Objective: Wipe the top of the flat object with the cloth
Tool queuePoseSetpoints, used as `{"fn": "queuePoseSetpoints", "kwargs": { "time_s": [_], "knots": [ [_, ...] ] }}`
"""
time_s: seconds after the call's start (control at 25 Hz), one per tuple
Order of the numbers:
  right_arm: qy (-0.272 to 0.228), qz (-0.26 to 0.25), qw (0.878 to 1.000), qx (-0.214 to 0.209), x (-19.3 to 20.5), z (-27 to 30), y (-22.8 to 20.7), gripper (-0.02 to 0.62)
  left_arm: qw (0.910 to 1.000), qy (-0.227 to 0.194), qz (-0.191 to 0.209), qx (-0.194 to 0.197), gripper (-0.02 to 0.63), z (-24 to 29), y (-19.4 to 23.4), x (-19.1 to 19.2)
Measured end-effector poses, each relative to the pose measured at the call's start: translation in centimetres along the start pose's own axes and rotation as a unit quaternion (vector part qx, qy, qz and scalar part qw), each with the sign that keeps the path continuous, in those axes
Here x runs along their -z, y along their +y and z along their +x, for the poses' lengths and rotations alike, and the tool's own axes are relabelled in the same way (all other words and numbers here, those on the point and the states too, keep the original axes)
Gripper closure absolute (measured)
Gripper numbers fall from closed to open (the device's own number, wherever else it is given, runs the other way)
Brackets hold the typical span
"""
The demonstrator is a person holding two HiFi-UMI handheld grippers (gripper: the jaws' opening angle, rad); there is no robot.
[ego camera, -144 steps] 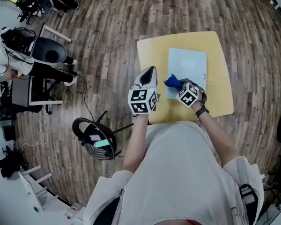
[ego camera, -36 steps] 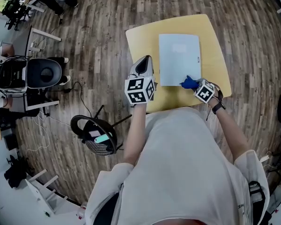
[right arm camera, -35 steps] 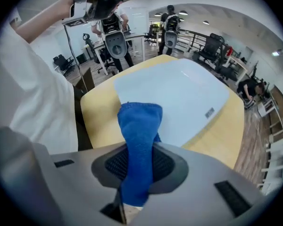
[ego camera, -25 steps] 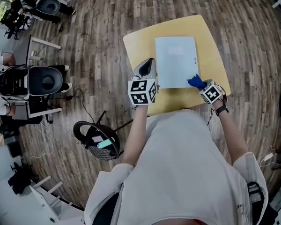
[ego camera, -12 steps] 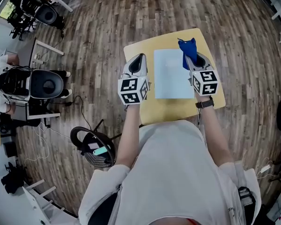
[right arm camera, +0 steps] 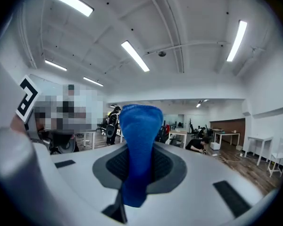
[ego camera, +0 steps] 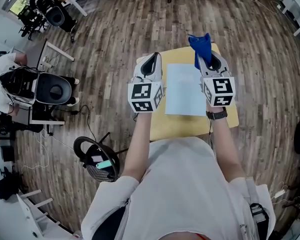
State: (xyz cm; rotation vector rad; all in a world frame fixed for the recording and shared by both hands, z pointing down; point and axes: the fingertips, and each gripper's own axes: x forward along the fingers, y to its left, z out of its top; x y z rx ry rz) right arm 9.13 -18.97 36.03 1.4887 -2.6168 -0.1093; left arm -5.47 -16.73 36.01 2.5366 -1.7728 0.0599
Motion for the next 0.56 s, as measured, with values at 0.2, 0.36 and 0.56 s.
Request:
{"fn": "queuePoseSetpoints", "kwargs": {
  "time_s": [0.2,0.36,0.56],
  "knots": [
    [0.004,0.009,1.000,-0.005,0.1,-0.3,-0.1,0.528,1.0000,0.001,0.005,0.000,0.601,0.2,-0.8,-0.2],
    [0.005,0.014,1.000,-0.012,0.5,-1.1,-0.3,0.528,1.0000,0.003,0.006,-0.003,0.601,-0.1,-1.9,0.1],
    [0.001,0.022,1.000,-0.022,0.8,-2.9,-0.8,0.528,0.9998,0.007,0.015,0.010,0.601,-0.7,-4.9,-0.1]
  ]
}}
